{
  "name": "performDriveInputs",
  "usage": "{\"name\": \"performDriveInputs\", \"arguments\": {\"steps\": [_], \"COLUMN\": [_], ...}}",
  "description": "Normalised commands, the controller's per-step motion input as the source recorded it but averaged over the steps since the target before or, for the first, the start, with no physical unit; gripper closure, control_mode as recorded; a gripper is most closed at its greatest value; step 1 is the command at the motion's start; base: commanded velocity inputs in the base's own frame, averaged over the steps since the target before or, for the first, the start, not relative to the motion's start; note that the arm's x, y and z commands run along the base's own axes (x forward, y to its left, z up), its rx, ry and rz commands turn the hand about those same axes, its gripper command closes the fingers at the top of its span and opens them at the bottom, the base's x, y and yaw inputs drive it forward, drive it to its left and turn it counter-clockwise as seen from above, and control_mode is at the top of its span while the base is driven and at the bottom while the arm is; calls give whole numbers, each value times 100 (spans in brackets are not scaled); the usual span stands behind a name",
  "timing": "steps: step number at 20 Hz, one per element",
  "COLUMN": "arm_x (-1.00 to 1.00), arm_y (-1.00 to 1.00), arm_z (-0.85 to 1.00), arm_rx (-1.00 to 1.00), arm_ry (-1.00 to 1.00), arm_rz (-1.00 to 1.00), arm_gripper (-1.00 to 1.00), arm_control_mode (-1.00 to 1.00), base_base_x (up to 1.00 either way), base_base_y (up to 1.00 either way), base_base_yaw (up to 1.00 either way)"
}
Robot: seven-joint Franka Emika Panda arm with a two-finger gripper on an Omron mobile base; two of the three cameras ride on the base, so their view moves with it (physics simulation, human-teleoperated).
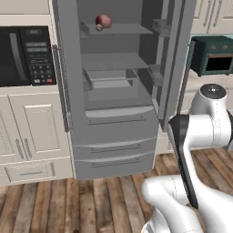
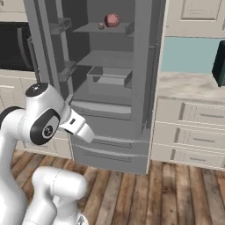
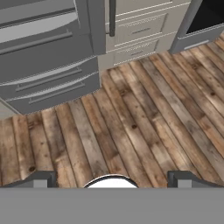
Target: Pick the egg and butter from the fridge and place them by the bowl for mixing.
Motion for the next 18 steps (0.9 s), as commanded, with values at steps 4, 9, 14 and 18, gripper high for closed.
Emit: {"name": "performDriveInputs", "arguments": {"steps": [4,9,14,18], "arm_x": [0,0,0,0], "arm_y": [0,0,0,0], "arm_z": [0,0,0,0], "arm_rx": [0,0,0,0], "arm_ry": [0,0,0,0], "arm_rz": [0,0,0,0], "arm_gripper": [-100,-100,-100,-100], "arm_control_mode": [100,100,100,100], "base_base_x": [40,55,40,23], "base_base_y": [10,0,9,33], "base_base_yaw": [7,13,22,17]}}
